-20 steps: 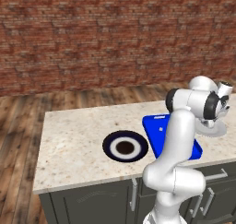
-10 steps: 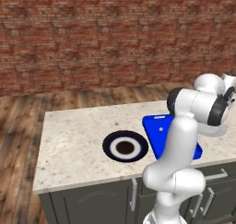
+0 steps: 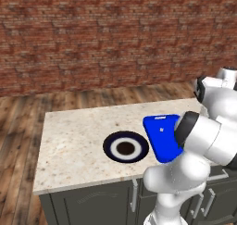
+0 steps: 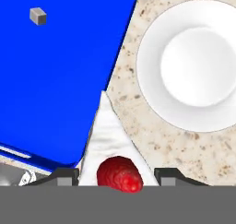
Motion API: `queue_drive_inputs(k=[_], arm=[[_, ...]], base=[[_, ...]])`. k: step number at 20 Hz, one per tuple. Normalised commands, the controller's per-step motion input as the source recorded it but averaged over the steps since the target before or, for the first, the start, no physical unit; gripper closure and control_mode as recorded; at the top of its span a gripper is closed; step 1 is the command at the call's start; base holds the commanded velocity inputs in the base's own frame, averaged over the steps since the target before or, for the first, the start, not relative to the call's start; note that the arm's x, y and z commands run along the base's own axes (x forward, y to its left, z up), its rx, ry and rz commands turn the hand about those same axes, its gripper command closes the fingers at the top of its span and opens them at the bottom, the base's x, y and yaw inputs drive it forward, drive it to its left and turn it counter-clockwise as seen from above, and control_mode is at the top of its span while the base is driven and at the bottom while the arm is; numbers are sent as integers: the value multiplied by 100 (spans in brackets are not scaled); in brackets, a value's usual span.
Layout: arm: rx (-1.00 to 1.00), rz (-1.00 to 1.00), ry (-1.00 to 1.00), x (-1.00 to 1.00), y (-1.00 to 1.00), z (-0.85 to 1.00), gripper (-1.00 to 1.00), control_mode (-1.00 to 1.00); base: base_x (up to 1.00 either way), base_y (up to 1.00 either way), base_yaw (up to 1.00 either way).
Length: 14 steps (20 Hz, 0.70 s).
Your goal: Move the dessert items from the plate to the tray.
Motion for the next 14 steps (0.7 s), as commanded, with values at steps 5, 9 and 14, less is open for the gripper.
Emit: queue_drive_inputs(k=[5,9,14], arm=[[0,0,-1,-46,100,31,100,-100],[0,5,-2,-6,90,1,100,-100],[1,10,-3,12,44,-22,100,-100]], base=[[0,0,0],[0,0,0],[0,0,0]])
